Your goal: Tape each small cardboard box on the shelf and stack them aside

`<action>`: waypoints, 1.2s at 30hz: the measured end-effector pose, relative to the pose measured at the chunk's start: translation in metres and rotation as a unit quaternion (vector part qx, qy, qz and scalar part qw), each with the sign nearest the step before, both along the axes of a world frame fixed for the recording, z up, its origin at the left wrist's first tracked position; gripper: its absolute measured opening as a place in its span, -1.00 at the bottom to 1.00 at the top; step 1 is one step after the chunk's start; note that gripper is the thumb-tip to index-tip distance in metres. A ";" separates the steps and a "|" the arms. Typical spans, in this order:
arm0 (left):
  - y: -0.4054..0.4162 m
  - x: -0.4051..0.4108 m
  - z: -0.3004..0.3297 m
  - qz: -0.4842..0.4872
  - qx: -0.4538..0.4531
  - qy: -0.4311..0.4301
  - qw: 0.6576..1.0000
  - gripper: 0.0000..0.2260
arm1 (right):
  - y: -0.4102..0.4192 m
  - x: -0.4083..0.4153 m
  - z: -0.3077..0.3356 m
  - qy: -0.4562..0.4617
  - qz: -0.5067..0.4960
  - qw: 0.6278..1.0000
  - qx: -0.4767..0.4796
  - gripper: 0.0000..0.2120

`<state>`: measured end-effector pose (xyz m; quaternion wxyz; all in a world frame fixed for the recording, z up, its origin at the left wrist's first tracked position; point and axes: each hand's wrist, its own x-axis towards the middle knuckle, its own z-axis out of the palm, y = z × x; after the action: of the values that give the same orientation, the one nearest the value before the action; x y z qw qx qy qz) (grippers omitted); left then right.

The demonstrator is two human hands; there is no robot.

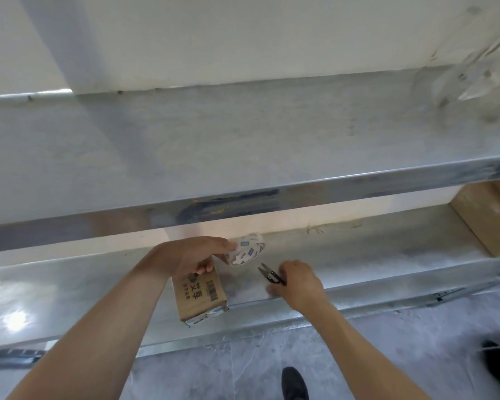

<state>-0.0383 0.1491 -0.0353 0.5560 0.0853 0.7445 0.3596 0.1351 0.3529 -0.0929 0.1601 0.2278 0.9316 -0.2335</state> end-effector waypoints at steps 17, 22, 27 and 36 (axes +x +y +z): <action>0.005 0.004 0.009 -0.014 -0.005 0.010 1.000 -0.57 | -0.031 0.008 -0.003 0.035 -0.036 0.996 -0.077 -0.78; 0.007 0.010 0.014 -0.001 -0.006 0.027 1.000 -0.63 | -0.070 0.021 0.027 0.041 -0.150 0.911 -0.381 -0.72; 0.007 0.011 0.015 -0.005 0.004 0.030 1.000 -0.62 | -0.095 0.010 0.051 0.072 -0.215 0.813 -0.536 -0.74; 0.006 0.012 0.013 -0.002 0.018 0.040 0.999 -0.61 | -0.100 -0.004 0.055 0.056 -0.243 0.811 -0.529 -0.72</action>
<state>-0.0264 0.1551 -0.0222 0.5247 0.1110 0.7593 0.3686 0.1307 0.2534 -0.0380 0.1409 0.3134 0.5860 -0.7338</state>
